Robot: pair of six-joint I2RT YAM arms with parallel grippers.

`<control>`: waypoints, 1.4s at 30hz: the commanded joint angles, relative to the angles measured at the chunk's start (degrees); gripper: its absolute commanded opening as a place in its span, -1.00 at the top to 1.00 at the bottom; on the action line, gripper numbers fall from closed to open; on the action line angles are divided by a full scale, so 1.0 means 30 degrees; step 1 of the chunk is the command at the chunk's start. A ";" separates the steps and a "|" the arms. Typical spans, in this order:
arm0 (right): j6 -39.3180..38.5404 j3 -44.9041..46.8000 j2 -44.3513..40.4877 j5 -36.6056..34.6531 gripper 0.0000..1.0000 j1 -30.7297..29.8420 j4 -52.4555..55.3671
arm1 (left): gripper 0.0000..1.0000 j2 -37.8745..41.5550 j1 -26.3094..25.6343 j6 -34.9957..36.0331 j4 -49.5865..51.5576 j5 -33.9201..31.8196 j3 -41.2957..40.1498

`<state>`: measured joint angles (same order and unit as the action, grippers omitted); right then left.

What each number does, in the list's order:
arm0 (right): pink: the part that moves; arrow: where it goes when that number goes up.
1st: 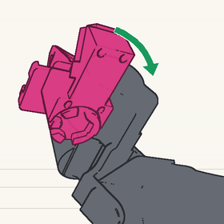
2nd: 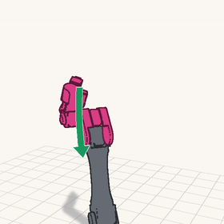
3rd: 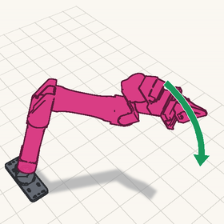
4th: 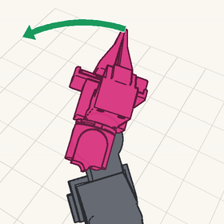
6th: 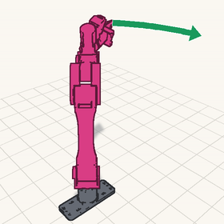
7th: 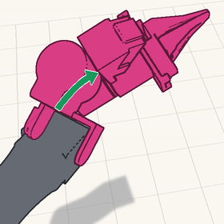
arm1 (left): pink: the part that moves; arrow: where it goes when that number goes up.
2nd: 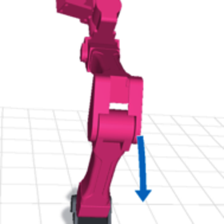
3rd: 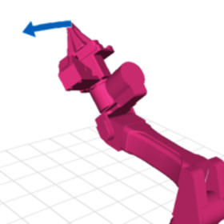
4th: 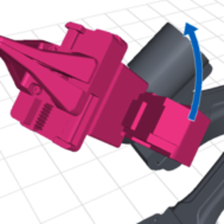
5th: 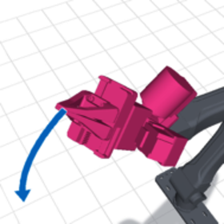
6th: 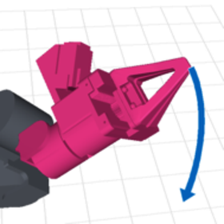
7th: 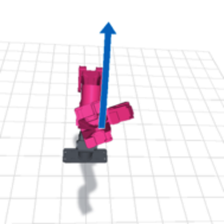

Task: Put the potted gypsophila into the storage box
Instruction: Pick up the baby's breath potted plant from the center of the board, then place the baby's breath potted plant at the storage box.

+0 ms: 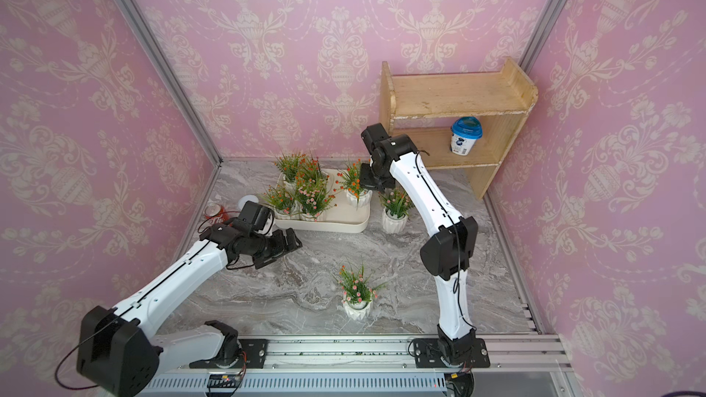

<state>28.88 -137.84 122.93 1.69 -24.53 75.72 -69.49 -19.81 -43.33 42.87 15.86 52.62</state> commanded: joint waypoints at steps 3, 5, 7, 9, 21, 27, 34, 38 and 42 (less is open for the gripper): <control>0.0692 -0.5823 0.3335 -0.0048 0.99 -0.0047 0.1220 | -0.98 0.0227 0.1065 0.0948 0.0854 0.0377 0.0755; 0.1269 -0.5657 0.3694 0.0155 1.00 -0.0026 0.0317 | -0.98 0.0112 0.1463 0.1131 0.0956 0.0578 0.0828; 0.1679 -0.4668 0.3601 0.0411 0.99 -0.0073 -0.0952 | -0.98 -0.0041 0.1849 0.1362 0.1081 0.0798 0.0942; 0.2709 -0.3776 0.3473 0.0302 0.98 -0.0178 -0.1951 | -0.98 -0.0181 0.2210 0.1700 0.1334 0.0967 0.1113; 0.5777 -0.2891 0.4740 -0.1017 0.96 -0.0906 -0.5289 | -0.98 0.0231 0.3399 0.2678 0.2071 0.1537 0.1122; 0.7422 -0.2891 0.5535 -0.2280 0.96 -0.1009 -0.6520 | -0.98 0.0719 0.4029 0.3012 0.2507 0.1800 0.0917; 0.8508 -0.2950 0.6267 -0.2842 0.96 -0.0993 -0.7448 | -0.98 0.0955 0.4683 0.3417 0.2971 0.2122 0.1089; 0.9061 -0.2921 0.6842 -0.2806 0.96 -0.1028 -0.7747 | -0.98 0.0928 0.4936 0.3629 0.3180 0.2257 0.1151; 0.9487 -0.2919 0.7240 -0.2753 0.96 -0.1036 -0.8000 | -0.98 0.1015 0.5137 0.3825 0.3424 0.2284 0.1151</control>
<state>54.85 -145.84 144.18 -5.82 -27.49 55.68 -67.35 -5.06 -33.89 50.85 21.47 54.72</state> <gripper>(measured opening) 0.101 0.991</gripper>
